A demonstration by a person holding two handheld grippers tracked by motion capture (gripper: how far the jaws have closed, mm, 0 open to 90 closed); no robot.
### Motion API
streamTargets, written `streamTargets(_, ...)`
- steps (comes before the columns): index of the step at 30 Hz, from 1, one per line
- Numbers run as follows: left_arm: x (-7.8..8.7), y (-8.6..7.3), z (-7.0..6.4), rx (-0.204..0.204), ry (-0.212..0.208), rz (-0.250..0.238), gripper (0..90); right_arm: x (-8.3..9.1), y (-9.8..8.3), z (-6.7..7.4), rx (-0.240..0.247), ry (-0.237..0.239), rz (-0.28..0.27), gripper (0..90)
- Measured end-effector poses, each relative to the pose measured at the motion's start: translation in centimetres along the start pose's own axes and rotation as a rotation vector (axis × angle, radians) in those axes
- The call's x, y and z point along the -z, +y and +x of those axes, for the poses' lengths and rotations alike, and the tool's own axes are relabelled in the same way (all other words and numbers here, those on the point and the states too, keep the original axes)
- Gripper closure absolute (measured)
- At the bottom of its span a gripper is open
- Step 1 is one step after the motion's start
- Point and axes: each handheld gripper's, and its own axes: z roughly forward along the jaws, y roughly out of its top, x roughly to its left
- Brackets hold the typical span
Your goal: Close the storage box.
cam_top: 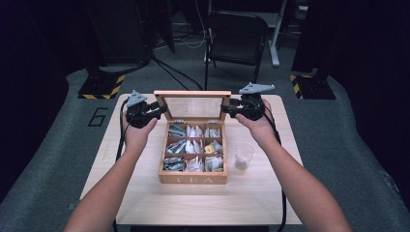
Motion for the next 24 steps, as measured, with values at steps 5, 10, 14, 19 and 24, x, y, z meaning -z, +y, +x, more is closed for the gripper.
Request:
streamTargets(5,0.1,-0.2,0.0,0.004,-0.002,-0.007,61.3,0.4,0.4,0.2,0.013,-0.001,-0.021,53.1)
streamTargets(10,0.2,-0.4,0.0,0.01,-0.015,-0.015,60.9,0.8,1.0,0.5,0.015,-0.006,-0.033,57.0)
streamTargets(14,0.3,-0.6,0.0,0.014,-0.024,-0.023,60.3,0.9,1.1,0.5,-0.015,0.0,-0.031,58.8)
streamTargets(19,0.4,-1.0,0.0,0.011,-0.034,-0.018,58.7,1.1,0.9,0.6,-0.002,0.001,-0.031,58.9)
streamTargets(24,0.9,-0.9,-0.3,-0.006,-0.038,-0.016,57.3,1.2,0.8,0.7,0.004,0.002,-0.027,58.9)
